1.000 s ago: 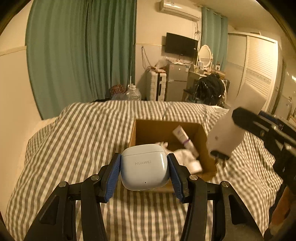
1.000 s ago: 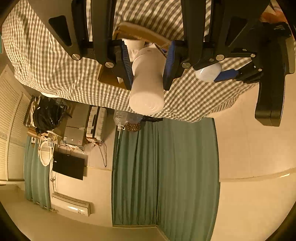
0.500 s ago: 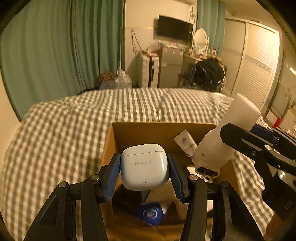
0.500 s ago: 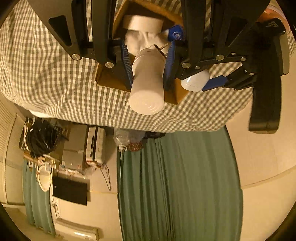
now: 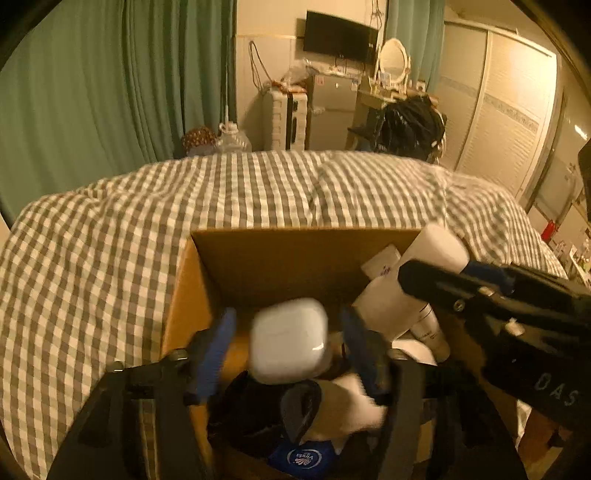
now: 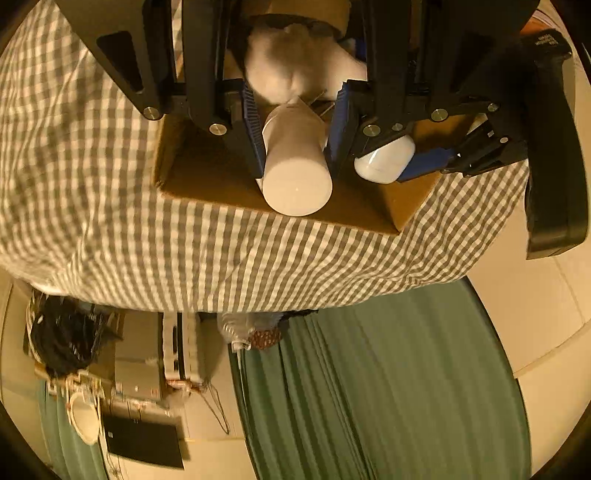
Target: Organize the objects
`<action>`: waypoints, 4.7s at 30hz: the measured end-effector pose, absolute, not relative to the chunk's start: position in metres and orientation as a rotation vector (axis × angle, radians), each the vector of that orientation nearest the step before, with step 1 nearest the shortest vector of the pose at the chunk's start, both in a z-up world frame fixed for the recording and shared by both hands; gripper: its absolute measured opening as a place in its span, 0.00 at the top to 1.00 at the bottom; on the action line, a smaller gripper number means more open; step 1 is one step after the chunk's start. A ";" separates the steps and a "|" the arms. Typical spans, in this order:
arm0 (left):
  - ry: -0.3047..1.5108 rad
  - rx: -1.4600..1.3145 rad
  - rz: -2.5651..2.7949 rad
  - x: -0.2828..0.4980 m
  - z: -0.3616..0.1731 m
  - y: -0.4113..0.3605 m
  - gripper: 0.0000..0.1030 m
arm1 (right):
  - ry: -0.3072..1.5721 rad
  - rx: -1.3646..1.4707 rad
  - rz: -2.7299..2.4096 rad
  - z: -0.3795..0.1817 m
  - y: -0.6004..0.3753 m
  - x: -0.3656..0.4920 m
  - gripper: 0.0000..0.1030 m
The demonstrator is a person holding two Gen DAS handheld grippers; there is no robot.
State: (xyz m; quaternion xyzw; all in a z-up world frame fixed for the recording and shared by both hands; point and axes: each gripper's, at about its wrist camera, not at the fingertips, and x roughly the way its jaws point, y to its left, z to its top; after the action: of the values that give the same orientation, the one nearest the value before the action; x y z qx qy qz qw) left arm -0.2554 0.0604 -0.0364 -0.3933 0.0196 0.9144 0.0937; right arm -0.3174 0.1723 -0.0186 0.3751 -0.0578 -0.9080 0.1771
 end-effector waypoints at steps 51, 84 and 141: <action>0.184 -0.539 3.133 -0.073 0.035 0.021 0.00 | 0.118 0.432 -3.192 0.034 0.187 -0.107 0.01; 0.119 -0.635 3.084 -0.077 0.027 0.022 0.00 | 0.122 0.478 -3.182 0.031 0.181 -0.105 0.01; 0.091 -0.681 3.053 -0.079 0.024 0.023 0.00 | 0.144 0.538 -3.170 0.023 0.174 -0.107 0.01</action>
State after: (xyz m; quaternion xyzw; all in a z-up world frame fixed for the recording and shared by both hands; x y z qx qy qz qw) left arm -0.0793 0.0226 0.0243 -0.2177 0.0292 0.9756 0.0062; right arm -0.1075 0.1736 0.0233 0.1670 0.0447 -0.9842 -0.0385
